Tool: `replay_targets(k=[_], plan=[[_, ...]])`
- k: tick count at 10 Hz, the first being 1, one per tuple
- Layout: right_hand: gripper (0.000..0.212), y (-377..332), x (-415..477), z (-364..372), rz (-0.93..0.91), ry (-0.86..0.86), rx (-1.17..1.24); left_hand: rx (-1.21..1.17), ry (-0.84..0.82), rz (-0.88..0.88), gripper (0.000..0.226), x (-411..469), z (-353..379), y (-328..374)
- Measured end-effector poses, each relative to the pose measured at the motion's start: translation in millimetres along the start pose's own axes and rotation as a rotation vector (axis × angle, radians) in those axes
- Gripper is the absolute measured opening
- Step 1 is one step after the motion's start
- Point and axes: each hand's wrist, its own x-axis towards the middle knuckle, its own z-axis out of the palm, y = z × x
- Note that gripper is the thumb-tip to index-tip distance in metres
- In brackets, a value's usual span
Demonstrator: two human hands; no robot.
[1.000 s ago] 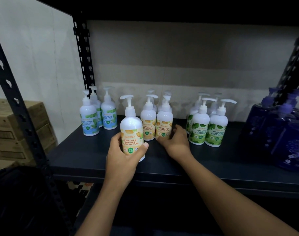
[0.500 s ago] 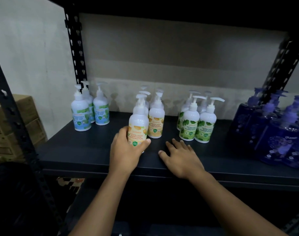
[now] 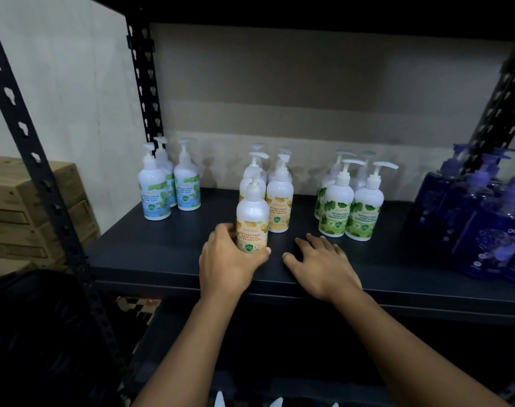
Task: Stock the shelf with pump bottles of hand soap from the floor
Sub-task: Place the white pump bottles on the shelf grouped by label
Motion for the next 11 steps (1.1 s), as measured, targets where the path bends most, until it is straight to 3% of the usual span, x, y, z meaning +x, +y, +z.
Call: replay_targets(k=[1, 7, 10, 11], plan=[[0.069, 0.2, -0.9, -0.4, 0.002, -0.004, 0.004, 0.015, 0.008, -0.019, 0.063, 2.8, 0.6, -3.3], [0.069, 0.6, -0.5, 0.5, -0.006, 0.012, 0.01, 0.186, 0.095, -0.063, 0.054, 27.1, 20.4, 4.9], [0.068, 0.6, -0.1, -0.1, -0.011, 0.014, 0.021, 0.199, 0.091, -0.067, 0.061, 27.2, 21.3, 6.2], [0.066, 1.1, -1.0, 1.1, -0.016, 0.053, 0.045, 0.175, 0.082, -0.081, 0.081, 25.5, 19.2, 5.5]])
